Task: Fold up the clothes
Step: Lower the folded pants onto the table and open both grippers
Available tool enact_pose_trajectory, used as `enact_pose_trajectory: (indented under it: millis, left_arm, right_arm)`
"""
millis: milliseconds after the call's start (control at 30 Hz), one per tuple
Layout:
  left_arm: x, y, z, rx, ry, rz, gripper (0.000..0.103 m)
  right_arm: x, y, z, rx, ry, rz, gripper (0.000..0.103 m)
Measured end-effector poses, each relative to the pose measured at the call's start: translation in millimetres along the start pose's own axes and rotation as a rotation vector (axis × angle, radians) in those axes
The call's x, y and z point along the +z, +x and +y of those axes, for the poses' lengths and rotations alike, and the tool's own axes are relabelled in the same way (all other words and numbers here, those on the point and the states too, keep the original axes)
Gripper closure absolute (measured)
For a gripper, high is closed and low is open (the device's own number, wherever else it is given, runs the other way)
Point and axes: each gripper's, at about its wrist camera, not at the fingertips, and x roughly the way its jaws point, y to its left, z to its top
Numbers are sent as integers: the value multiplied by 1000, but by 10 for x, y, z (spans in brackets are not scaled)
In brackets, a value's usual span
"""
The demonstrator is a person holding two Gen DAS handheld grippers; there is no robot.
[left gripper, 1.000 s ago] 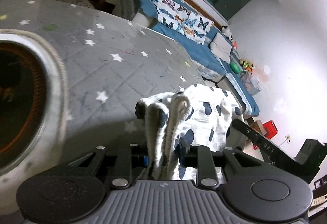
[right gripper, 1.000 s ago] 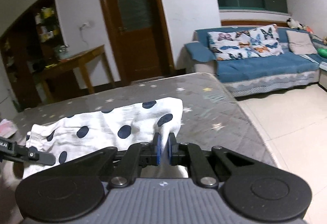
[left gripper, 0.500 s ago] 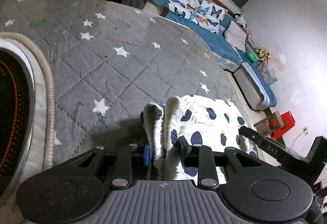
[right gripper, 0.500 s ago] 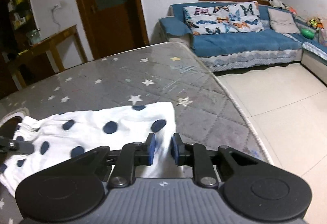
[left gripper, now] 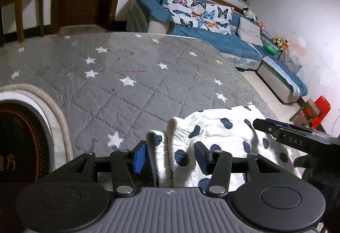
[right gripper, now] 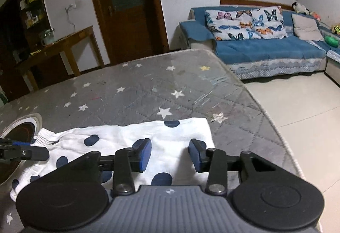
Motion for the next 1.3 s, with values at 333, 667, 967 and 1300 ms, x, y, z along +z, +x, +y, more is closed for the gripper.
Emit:
enact_pose_trajectory:
  millis: [333, 667, 967, 1300]
  left_arm:
    - [-32, 86, -29, 28, 27, 8, 47]
    - [-119, -127, -42, 26, 43, -27, 41]
    - [-332, -242, -49, 25, 62, -21, 36]
    - [-516, -337, -74, 61, 91, -39, 27]
  right_arm:
    - [-22, 67, 71, -17, -28, 28, 52]
    - [-252, -376, 278, 47, -61, -6, 28]
    - [-676, -651, 585, 17, -156, -10, 17]
    - [-801, -835, 723, 1, -147, -70, 7]
